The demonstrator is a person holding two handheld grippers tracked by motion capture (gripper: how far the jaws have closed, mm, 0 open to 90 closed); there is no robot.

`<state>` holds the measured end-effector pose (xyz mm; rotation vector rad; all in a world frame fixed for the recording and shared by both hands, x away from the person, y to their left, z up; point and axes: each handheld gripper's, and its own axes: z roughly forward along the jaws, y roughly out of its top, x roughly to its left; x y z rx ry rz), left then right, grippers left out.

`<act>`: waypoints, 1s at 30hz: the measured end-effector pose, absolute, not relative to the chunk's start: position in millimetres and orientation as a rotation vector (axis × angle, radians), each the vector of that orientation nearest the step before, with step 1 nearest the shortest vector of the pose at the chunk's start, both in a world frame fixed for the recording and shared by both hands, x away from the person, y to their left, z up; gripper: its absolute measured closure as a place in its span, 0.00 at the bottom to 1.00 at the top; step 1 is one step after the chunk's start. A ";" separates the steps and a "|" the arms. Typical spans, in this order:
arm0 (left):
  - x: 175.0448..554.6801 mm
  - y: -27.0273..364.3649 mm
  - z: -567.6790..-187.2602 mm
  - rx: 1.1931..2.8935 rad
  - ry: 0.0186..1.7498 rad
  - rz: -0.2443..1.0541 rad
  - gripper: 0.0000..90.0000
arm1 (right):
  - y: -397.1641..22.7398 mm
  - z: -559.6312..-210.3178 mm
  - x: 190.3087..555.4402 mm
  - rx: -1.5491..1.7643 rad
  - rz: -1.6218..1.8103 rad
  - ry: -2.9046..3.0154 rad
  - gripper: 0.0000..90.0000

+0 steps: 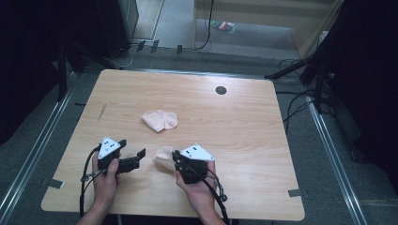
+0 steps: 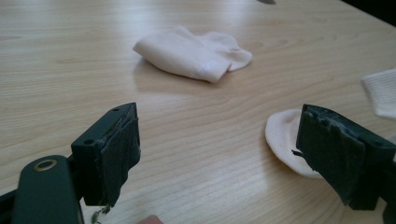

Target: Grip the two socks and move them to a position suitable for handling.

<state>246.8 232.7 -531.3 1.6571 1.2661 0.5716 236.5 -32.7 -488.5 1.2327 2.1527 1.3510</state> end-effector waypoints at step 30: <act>237.9 186.4 -534.9 1.823 1.107 0.329 0.39 | -149.2 -524.2 263.2 1.711 1.397 1.814 0.69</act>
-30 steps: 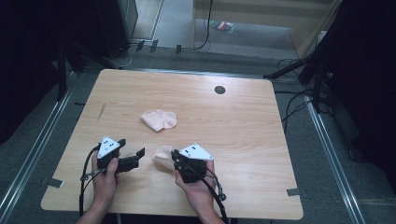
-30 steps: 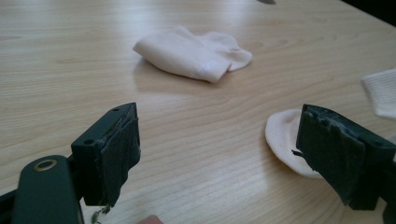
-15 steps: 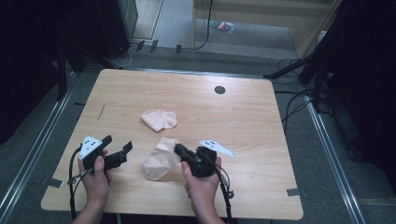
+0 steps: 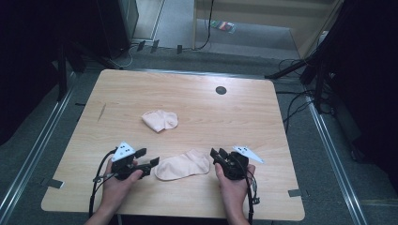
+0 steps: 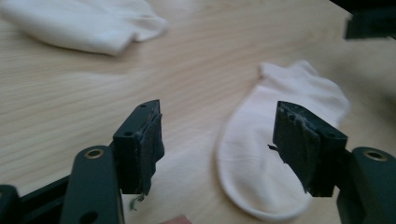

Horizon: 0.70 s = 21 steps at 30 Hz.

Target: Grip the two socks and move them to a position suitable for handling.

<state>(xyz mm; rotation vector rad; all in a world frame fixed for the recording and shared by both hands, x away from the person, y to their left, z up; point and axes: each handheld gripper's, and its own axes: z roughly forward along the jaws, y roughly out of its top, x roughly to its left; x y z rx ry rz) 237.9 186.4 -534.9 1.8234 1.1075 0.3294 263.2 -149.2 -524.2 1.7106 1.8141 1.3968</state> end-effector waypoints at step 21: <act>234.0 160.2 -550.0 2.082 1.017 0.397 0.95 | -116.0 -552.0 274.6 1.528 1.204 2.103 0.95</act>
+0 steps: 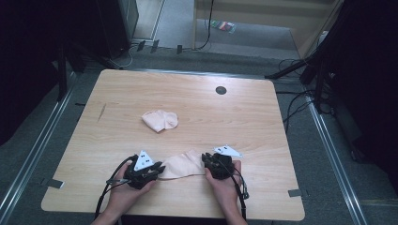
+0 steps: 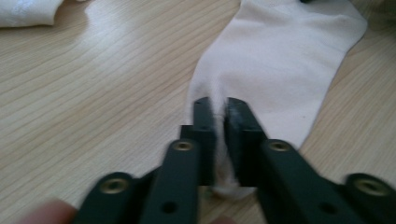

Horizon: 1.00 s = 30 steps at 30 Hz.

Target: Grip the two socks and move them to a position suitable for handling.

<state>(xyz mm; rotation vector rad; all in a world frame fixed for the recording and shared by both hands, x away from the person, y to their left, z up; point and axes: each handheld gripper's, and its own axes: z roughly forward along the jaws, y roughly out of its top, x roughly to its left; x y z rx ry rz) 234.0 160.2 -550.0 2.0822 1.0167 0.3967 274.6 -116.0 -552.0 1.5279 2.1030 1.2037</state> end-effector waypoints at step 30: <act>242.7 202.3 -538.6 1.922 0.985 0.362 0.48 | -125.9 -531.3 246.8 1.469 1.393 2.073 0.60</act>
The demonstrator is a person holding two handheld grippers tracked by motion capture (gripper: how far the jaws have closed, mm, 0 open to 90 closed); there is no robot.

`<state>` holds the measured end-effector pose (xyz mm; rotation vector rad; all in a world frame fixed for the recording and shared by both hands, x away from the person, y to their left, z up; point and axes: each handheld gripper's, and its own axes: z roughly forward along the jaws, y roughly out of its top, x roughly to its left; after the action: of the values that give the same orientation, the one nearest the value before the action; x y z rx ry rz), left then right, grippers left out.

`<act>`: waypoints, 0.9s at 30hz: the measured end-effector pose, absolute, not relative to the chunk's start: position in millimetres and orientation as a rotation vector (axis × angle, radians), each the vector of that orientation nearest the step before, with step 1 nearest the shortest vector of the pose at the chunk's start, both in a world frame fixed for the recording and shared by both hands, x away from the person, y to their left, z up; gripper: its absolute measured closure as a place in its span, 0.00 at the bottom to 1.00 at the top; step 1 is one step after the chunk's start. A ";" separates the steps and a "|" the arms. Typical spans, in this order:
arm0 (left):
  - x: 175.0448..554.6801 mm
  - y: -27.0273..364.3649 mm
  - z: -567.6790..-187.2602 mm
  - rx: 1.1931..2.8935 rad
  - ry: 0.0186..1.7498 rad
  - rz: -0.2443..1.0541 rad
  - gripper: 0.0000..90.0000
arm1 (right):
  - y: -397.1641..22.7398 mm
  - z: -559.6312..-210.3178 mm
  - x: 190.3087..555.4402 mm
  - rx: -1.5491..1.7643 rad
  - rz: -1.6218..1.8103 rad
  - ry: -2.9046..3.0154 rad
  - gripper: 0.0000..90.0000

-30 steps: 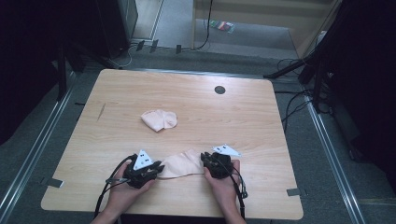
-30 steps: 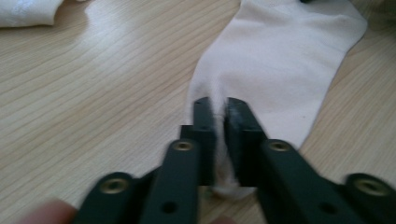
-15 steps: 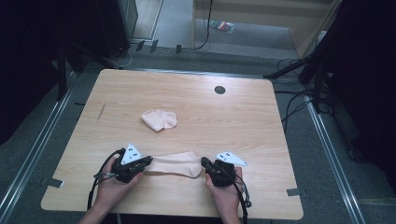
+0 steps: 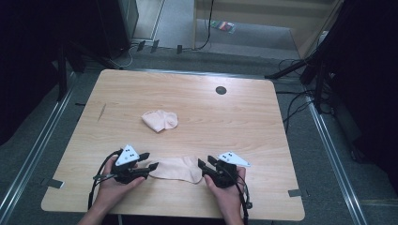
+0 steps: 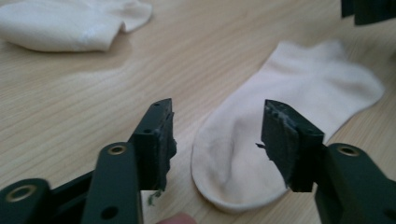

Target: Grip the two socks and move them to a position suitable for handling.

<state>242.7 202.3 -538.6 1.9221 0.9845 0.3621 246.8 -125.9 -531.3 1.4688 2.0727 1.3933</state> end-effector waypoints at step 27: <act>274.2 270.4 -547.1 1.534 1.285 0.567 0.34 | -54.8 -480.7 352.3 1.302 1.342 2.121 0.40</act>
<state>274.2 270.4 -547.1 1.5337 1.2849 0.5672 352.3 -54.8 -480.7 1.3019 2.1210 1.3420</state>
